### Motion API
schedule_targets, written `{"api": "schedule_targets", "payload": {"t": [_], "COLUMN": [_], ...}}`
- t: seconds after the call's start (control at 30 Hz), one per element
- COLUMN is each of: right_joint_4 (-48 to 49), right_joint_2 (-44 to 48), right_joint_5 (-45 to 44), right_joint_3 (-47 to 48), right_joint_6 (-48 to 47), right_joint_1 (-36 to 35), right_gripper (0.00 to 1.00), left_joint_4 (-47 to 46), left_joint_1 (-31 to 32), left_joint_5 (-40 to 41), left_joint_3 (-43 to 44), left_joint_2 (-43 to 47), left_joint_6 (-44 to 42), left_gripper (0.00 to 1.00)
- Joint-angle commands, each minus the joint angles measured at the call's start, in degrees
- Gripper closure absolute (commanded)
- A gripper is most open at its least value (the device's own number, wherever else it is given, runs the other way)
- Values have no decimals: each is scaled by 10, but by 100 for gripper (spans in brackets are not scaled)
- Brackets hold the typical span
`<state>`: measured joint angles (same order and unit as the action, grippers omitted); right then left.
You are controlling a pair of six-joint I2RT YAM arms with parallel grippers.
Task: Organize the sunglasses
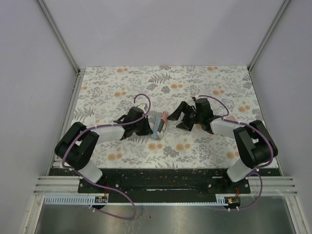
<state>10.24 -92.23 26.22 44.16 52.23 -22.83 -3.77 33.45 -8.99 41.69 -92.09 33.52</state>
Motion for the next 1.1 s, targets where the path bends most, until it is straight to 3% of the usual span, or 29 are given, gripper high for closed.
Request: {"api": "schedule_targets", "payload": {"t": [0.0, 0.27, 0.87, 1.07], "right_joint_4": [172, 207, 229, 227], "right_joint_2": [-2, -51, -115, -114], "right_joint_5": [69, 85, 88, 88], "right_joint_3": [-32, -26, -4, -6], "right_joint_6": [29, 41, 79, 81], "right_joint_1": [-2, -21, -35, -34], "right_gripper": [1, 2, 21, 33], "left_joint_4": [-43, -38, -35, -36], "left_joint_1": [10, 17, 28, 28], "left_joint_5": [11, 24, 43, 55], "left_joint_3": [-7, -10, -2, -10], "left_joint_2": [35, 41, 31, 45], "left_joint_6": [21, 20, 16, 21], "left_gripper": [96, 96, 96, 84]}}
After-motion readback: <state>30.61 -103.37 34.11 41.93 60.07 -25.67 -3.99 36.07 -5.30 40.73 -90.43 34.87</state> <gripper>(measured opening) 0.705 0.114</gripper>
